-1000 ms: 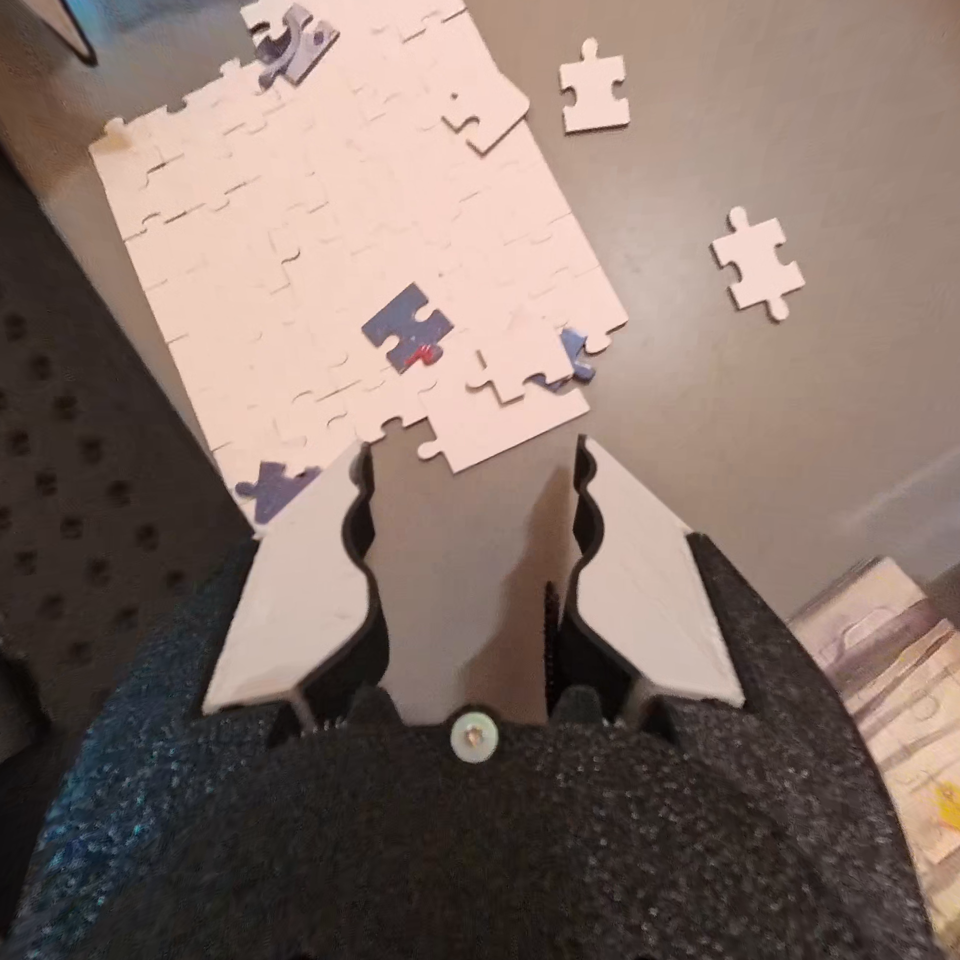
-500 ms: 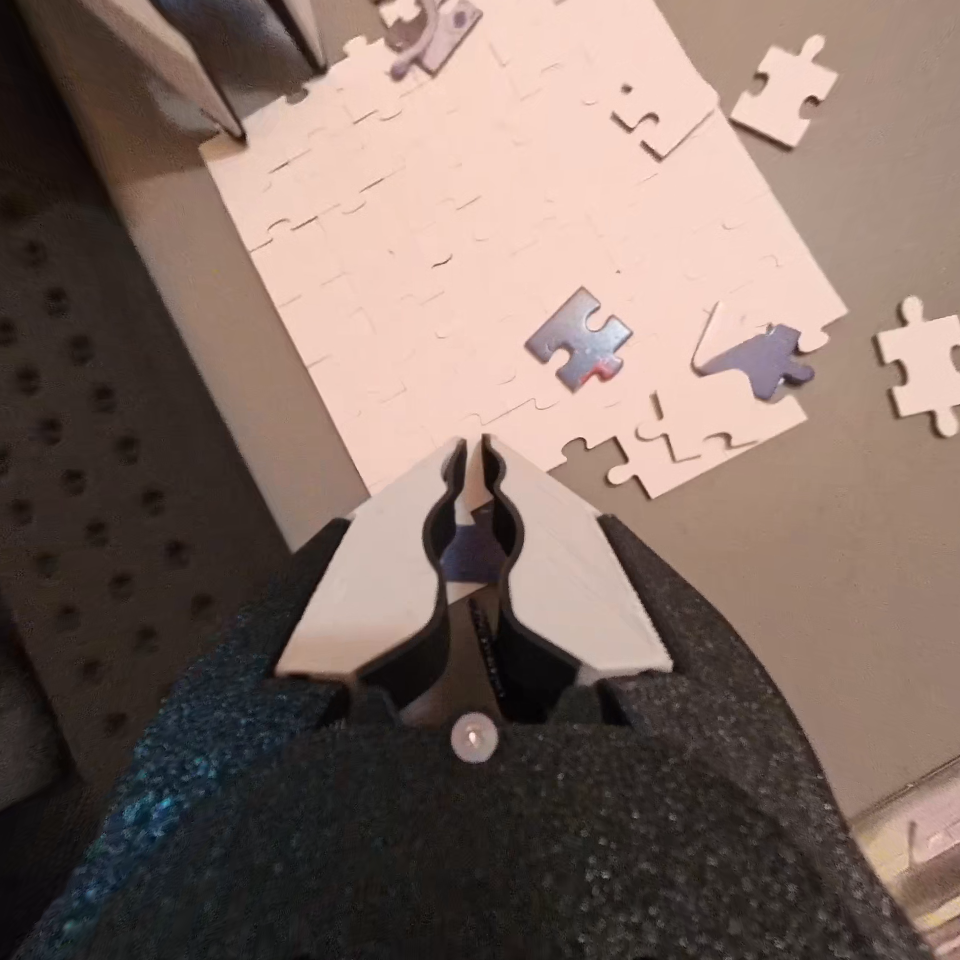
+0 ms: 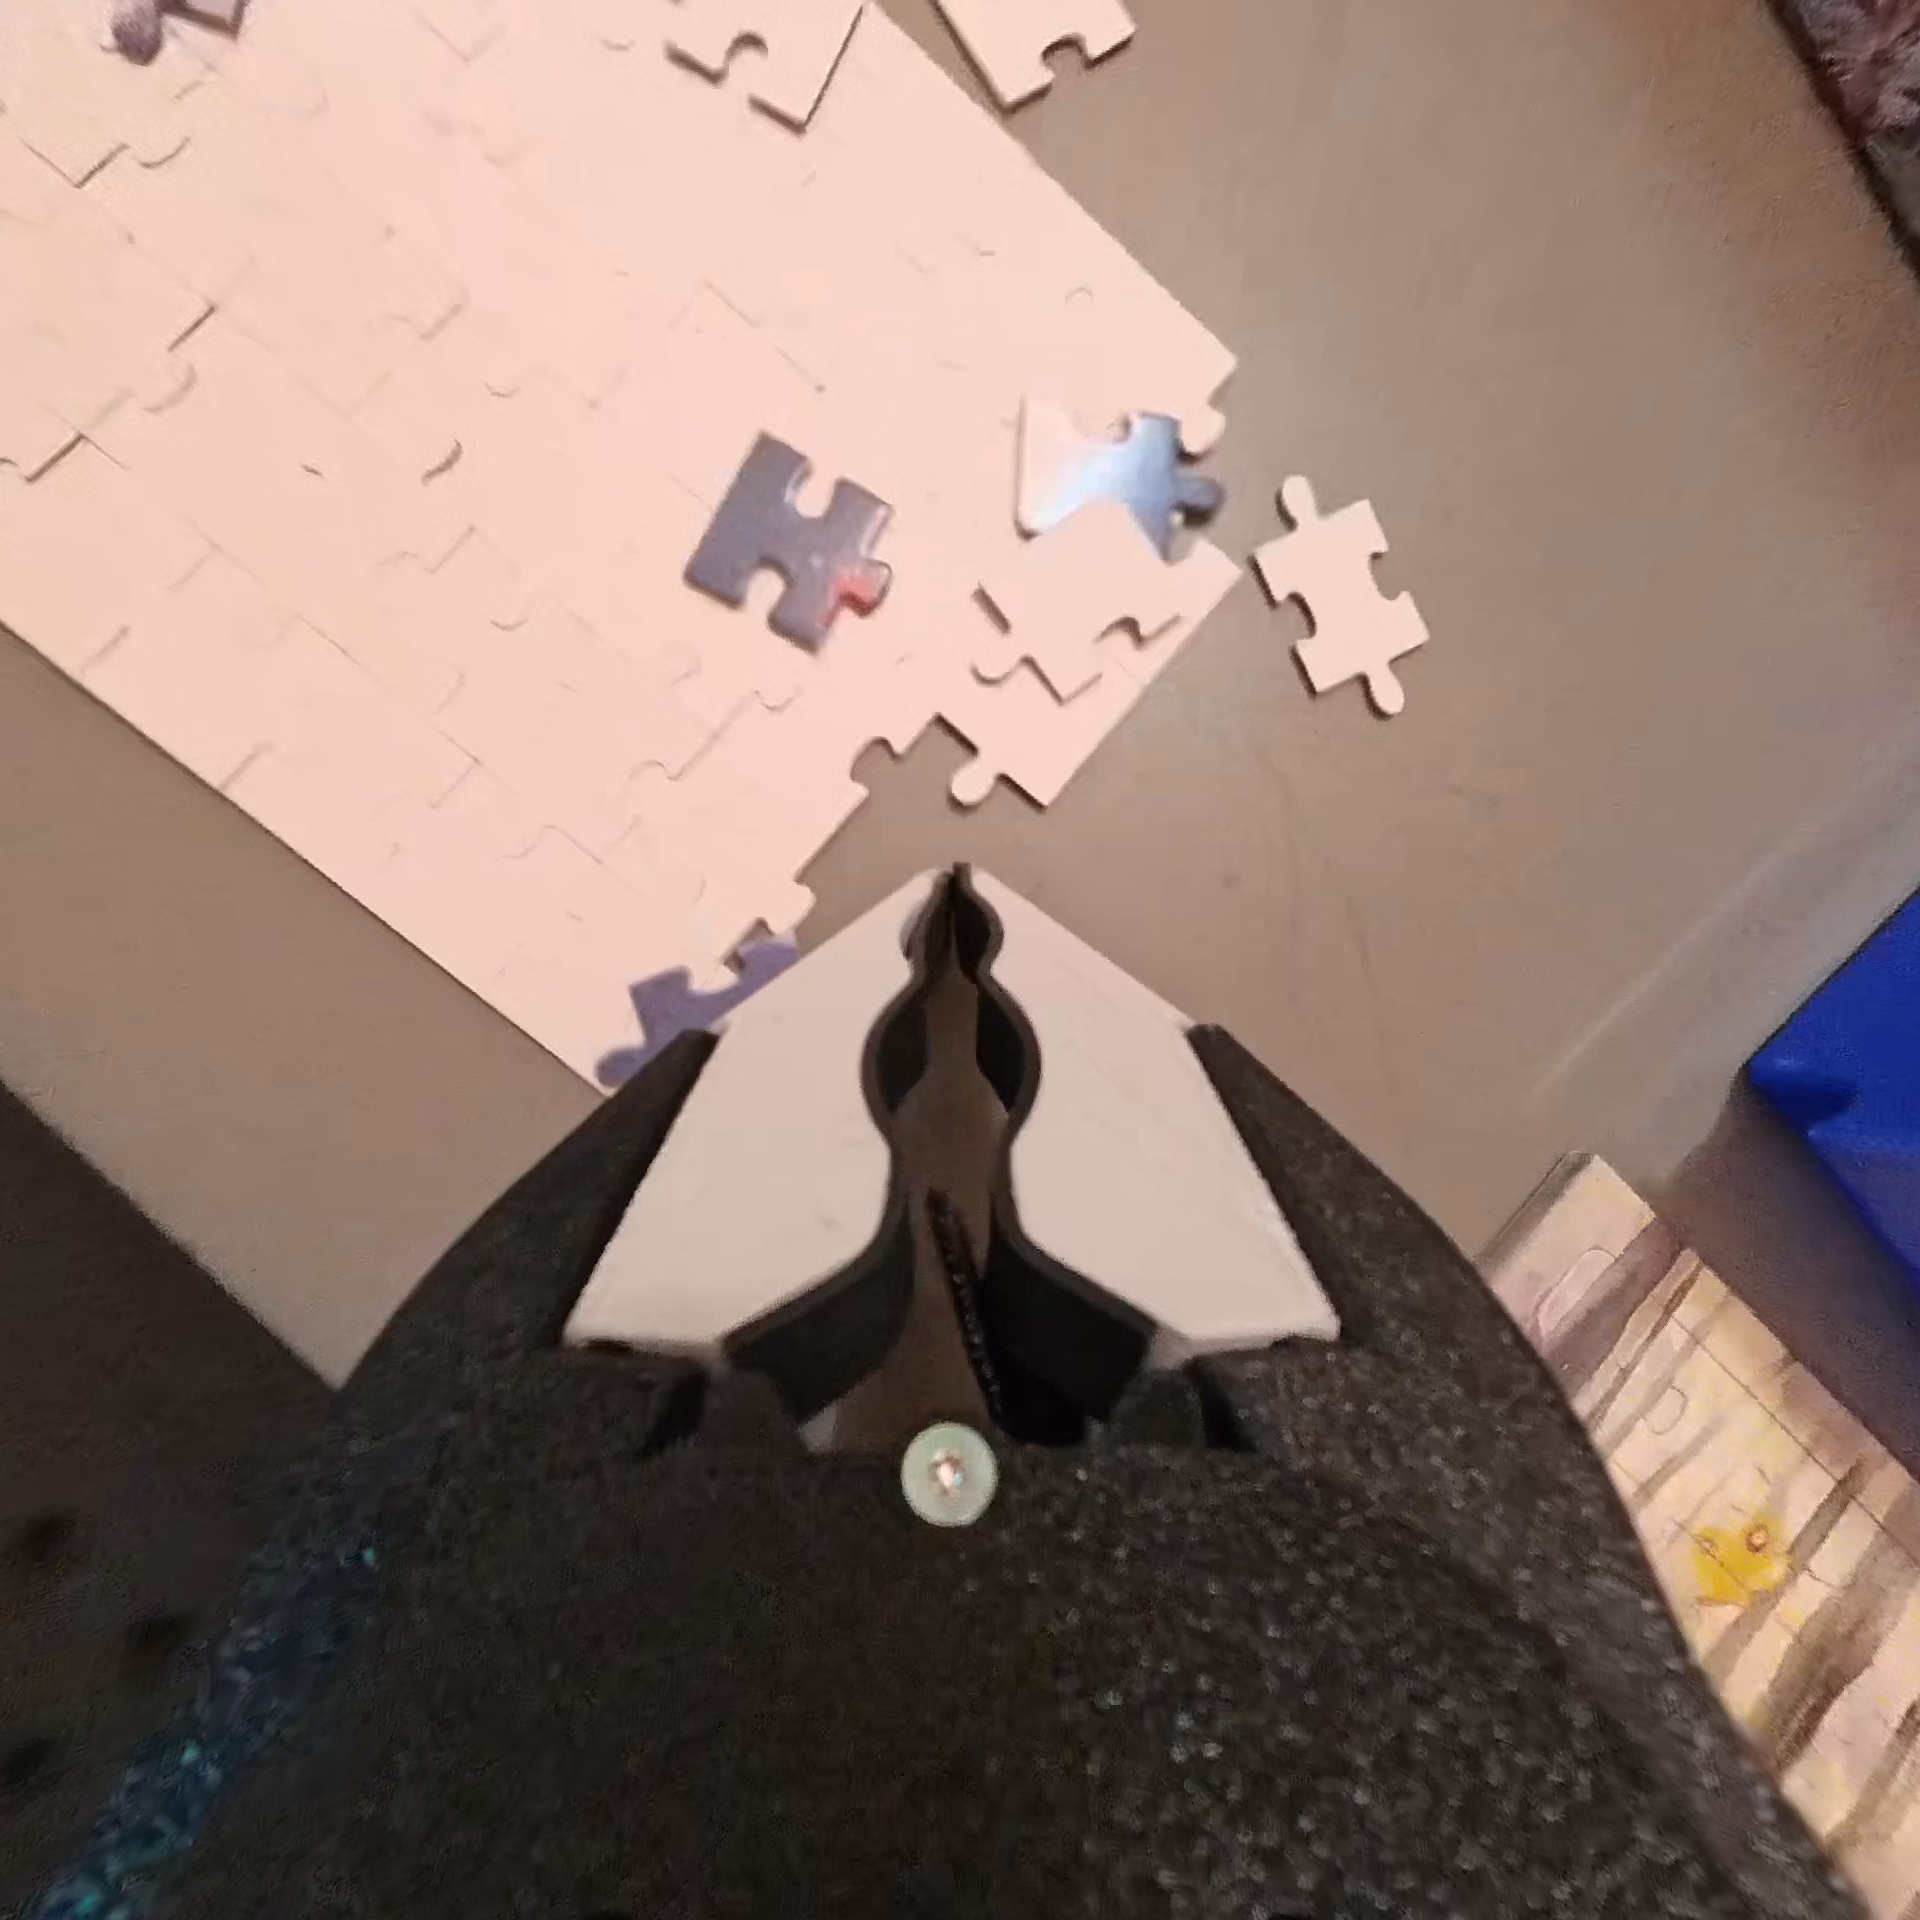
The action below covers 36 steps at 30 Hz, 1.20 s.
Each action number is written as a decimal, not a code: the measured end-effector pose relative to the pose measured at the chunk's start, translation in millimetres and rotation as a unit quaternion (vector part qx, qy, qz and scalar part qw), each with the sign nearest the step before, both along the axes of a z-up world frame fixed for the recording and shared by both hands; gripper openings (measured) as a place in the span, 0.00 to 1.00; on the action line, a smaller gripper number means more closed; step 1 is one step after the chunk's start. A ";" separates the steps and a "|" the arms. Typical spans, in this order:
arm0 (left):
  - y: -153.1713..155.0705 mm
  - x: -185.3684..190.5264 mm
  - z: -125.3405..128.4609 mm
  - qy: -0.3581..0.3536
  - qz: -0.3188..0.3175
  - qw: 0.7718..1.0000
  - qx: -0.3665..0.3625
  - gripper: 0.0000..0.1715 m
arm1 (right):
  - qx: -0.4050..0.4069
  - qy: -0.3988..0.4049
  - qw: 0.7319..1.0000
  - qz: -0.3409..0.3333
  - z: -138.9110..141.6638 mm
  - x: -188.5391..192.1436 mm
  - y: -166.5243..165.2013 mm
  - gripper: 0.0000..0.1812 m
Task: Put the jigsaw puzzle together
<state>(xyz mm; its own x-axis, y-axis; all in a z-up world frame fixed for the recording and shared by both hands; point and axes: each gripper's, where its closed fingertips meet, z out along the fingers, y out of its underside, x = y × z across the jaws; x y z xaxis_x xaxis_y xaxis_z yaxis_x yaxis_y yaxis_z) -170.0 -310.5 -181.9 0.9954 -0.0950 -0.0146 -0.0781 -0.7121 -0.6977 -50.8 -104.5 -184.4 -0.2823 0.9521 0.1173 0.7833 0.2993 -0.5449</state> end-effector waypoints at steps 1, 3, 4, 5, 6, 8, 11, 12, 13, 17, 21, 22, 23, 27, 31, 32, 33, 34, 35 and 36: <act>3.3 4.2 -0.8 0.000 -0.003 1.000 0.005 0.00 | 0.000 0.009 1.000 0.010 1.8 -3.2 -5.2 0.00; 6.3 8.7 -1.1 0.013 0.000 1.000 0.007 0.00 | 0.009 0.003 1.000 0.006 1.1 -5.7 -7.5 0.00; 6.2 8.6 -1.3 0.024 0.005 1.000 0.004 0.00 | 0.013 0.000 1.000 0.001 1.1 -6.2 -7.4 0.00; 6.2 8.6 -1.4 0.028 0.011 1.000 0.004 0.00 | 0.011 -0.001 1.000 -0.003 1.2 -6.3 -7.4 0.00; 6.2 8.6 -1.3 0.030 0.017 0.999 0.004 0.00 | 0.002 -0.001 1.000 -0.007 1.1 -6.5 -7.4 0.00; 6.0 8.4 -1.4 0.027 0.025 0.999 0.004 0.00 | -0.047 0.001 0.999 -0.024 1.0 -7.1 -7.6 0.00; 5.7 8.2 -1.5 0.028 0.024 0.999 0.005 0.00 | -0.148 0.001 0.988 -0.053 1.1 -6.6 -8.5 0.00; 5.6 8.2 -1.6 0.029 0.023 0.999 0.005 0.00 | -0.172 0.004 0.983 -0.057 1.9 -6.8 -8.9 0.00; 5.5 8.2 -1.5 0.028 0.023 0.999 0.005 0.00 | -0.191 0.011 0.980 -0.061 3.9 -7.3 -9.4 0.00; 5.1 9.1 -1.7 0.024 0.022 0.999 0.008 0.00 | -0.333 0.050 0.941 -0.040 33.7 -10.9 -29.3 0.00; 5.5 9.8 -1.7 0.030 0.020 0.999 0.007 0.00 | -0.333 0.029 0.942 -0.010 29.6 -16.7 -49.1 0.00; 5.4 9.8 -1.8 0.032 0.020 0.999 0.008 0.00 | -0.326 0.033 0.945 -0.001 31.5 -17.7 -51.9 0.00; 5.1 9.8 -1.9 0.034 0.020 0.999 0.009 0.00 | -0.314 0.041 0.948 -0.001 34.6 -18.7 -49.1 0.00; 4.5 9.8 -2.1 0.037 0.021 0.999 0.009 0.00 | -0.152 0.002 0.985 -0.078 10.5 -1.0 5.3 0.04; 5.0 9.9 -2.2 0.041 0.020 0.999 0.008 0.00 | -0.116 -0.018 0.991 -0.070 -0.9 13.8 -0.1 0.00; 5.3 10.0 -2.2 0.043 0.020 0.999 0.007 0.00 | -0.116 -0.011 0.991 -0.069 0.3 10.9 -4.0 0.00; 5.5 9.7 -2.2 0.046 0.021 0.999 0.005 0.00 | -0.120 -0.009 0.990 -0.074 0.5 8.1 -8.0 0.00; 5.3 9.3 -2.2 0.050 0.021 0.999 0.003 0.00 | -0.115 -0.009 0.990 -0.076 0.4 6.9 -8.6 0.00; 5.2 9.0 -2.3 0.053 0.022 0.998 0.003 0.00 | -0.119 -0.011 0.990 -0.080 0.3 6.8 -8.5 0.00; 5.1 9.0 -2.3 0.054 0.023 0.998 0.004 0.00 | -0.132 -0.013 0.987 -0.088 0.1 6.5 -8.5 0.00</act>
